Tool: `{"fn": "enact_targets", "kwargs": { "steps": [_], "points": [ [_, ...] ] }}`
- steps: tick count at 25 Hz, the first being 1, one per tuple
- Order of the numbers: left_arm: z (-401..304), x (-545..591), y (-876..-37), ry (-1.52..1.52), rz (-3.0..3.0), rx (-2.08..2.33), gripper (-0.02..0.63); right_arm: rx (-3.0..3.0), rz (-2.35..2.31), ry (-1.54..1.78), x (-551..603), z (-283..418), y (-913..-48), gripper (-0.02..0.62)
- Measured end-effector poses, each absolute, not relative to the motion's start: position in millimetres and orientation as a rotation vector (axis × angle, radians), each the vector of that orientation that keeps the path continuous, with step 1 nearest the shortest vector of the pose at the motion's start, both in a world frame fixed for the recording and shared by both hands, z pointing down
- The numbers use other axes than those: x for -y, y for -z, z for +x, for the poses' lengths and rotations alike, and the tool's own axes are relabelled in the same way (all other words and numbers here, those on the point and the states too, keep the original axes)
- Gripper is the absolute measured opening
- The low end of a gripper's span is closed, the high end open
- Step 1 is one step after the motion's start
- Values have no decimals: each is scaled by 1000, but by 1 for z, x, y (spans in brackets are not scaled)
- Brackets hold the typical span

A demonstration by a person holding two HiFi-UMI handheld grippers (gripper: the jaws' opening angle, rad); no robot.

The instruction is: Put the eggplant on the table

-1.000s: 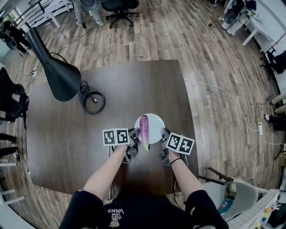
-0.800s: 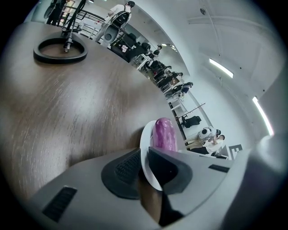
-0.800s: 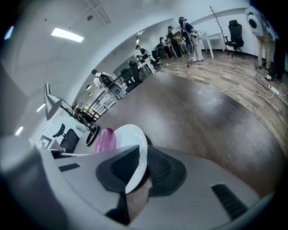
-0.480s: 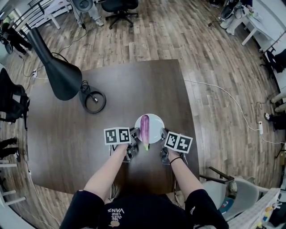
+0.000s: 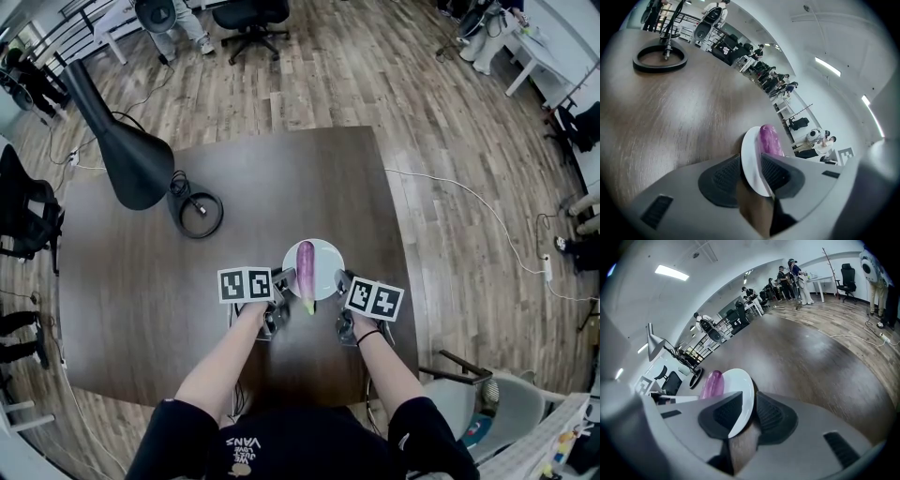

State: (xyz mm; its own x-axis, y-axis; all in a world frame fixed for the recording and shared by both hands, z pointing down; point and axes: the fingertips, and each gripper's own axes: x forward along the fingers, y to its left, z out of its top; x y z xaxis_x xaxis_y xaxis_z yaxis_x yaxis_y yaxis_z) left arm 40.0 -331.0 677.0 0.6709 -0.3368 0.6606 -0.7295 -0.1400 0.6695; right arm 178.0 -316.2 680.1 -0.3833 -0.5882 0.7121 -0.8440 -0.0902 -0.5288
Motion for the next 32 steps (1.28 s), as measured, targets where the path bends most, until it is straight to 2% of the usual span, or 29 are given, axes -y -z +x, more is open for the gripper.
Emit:
{"fn": "enact_targets", "kwargs": {
  "steps": [13, 20, 26, 32],
  "points": [
    [27, 331, -667, -392, 1742, 909, 130, 1949, 1590, -1464, 309, 180, -672, 83],
    [28, 327, -639, -331, 1835, 902, 127, 1996, 1591, -1361, 304, 178, -654, 81],
    [26, 319, -599, -283, 1969, 910, 38, 2076, 1639, -1229, 301, 178, -617, 61],
    [20, 298, -566, -231, 2075, 889, 17, 2143, 1685, -1115, 285, 174, -583, 37]
  ]
}}
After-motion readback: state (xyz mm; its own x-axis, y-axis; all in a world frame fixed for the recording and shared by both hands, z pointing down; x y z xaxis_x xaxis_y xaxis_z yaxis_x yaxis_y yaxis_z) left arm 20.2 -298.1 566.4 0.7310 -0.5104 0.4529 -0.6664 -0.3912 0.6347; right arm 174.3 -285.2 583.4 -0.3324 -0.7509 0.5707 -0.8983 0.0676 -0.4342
